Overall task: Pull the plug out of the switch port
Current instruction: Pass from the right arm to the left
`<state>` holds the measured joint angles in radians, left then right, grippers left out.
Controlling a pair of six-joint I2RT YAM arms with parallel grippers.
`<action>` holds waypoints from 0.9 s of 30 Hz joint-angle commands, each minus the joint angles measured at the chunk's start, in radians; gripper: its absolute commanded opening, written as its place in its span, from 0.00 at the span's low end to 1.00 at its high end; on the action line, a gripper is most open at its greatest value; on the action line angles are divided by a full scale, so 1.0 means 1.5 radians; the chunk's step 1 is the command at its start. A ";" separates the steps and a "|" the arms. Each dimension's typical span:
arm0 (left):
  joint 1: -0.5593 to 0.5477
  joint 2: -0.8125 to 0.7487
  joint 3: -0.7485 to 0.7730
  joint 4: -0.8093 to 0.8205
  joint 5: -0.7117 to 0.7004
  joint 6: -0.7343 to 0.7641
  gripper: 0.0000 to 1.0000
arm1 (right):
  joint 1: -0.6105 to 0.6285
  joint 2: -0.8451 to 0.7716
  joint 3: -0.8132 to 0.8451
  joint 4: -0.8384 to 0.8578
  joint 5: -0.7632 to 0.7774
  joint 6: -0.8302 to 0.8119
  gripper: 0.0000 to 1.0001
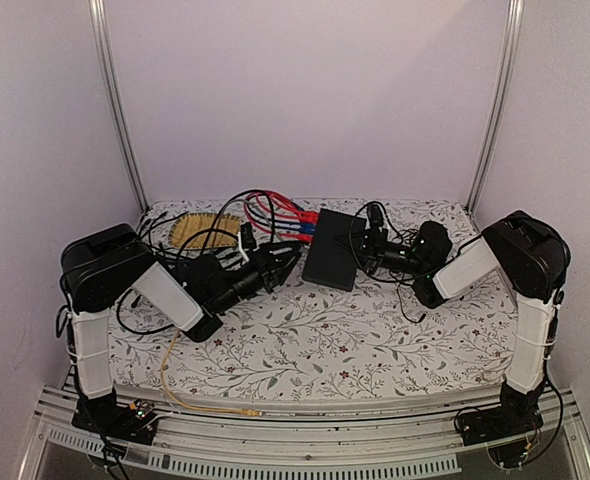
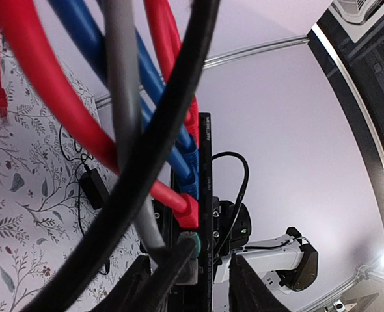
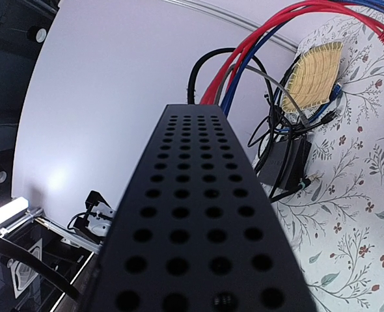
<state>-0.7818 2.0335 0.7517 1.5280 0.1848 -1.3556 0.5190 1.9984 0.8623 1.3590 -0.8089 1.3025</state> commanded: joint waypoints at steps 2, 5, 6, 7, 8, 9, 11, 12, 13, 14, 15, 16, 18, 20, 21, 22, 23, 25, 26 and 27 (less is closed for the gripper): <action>-0.006 0.025 0.024 0.195 0.006 -0.003 0.42 | 0.010 -0.018 0.020 0.119 -0.011 0.001 0.02; -0.006 0.024 0.024 0.195 0.020 -0.002 0.43 | 0.010 -0.022 0.020 0.109 -0.008 -0.001 0.02; -0.007 0.021 0.020 0.195 0.027 0.003 0.43 | 0.010 -0.024 0.021 0.103 -0.006 -0.003 0.02; -0.007 0.015 0.014 0.195 0.037 0.011 0.44 | 0.010 -0.026 0.024 0.099 -0.005 -0.003 0.02; -0.009 0.009 0.007 0.195 0.043 0.019 0.46 | 0.010 -0.027 0.028 0.094 -0.005 -0.003 0.02; -0.009 0.003 0.000 0.195 0.047 0.029 0.48 | 0.010 -0.028 0.033 0.088 -0.004 -0.004 0.02; -0.011 -0.005 -0.012 0.194 0.060 0.044 0.51 | 0.010 -0.029 0.042 0.078 -0.005 -0.004 0.02; -0.012 -0.007 -0.017 0.193 0.065 0.047 0.54 | 0.010 -0.029 0.046 0.074 -0.007 -0.003 0.02; -0.012 -0.007 -0.021 0.192 0.069 0.048 0.55 | 0.010 -0.030 0.051 0.069 -0.009 -0.001 0.02; -0.012 -0.006 -0.023 0.191 0.074 0.048 0.58 | 0.010 -0.032 0.053 0.065 -0.011 -0.002 0.02; -0.012 -0.003 -0.022 0.189 0.081 0.046 0.60 | 0.010 -0.033 0.055 0.060 -0.012 -0.002 0.02; -0.012 0.000 -0.018 0.190 0.089 0.046 0.63 | 0.010 -0.034 0.055 0.056 -0.012 -0.003 0.02; -0.014 0.007 -0.005 0.193 0.110 0.046 0.64 | 0.010 -0.035 0.057 0.047 -0.013 -0.006 0.02; -0.017 0.007 0.007 0.182 0.125 0.053 0.64 | 0.011 -0.035 0.055 0.044 -0.011 -0.008 0.02; -0.019 0.005 0.012 0.173 0.131 0.058 0.64 | 0.010 -0.034 0.055 0.044 -0.010 -0.009 0.02; -0.020 0.002 0.017 0.162 0.137 0.064 0.64 | 0.010 -0.034 0.055 0.044 -0.010 -0.009 0.02; -0.022 0.000 0.022 0.149 0.143 0.069 0.64 | 0.010 -0.033 0.056 0.046 -0.010 -0.008 0.02; -0.025 -0.004 0.029 0.129 0.150 0.078 0.64 | 0.010 -0.031 0.059 0.047 -0.012 -0.006 0.02; -0.026 -0.006 0.031 0.123 0.152 0.080 0.64 | 0.011 -0.031 0.061 0.045 -0.013 -0.006 0.02; -0.027 -0.006 0.033 0.118 0.154 0.081 0.64 | 0.011 -0.031 0.062 0.044 -0.013 -0.006 0.02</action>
<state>-0.8055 2.0533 0.7757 1.5288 0.3576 -1.2713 0.5251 1.9984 0.8936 1.2968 -0.8379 1.3056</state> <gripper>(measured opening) 0.643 0.235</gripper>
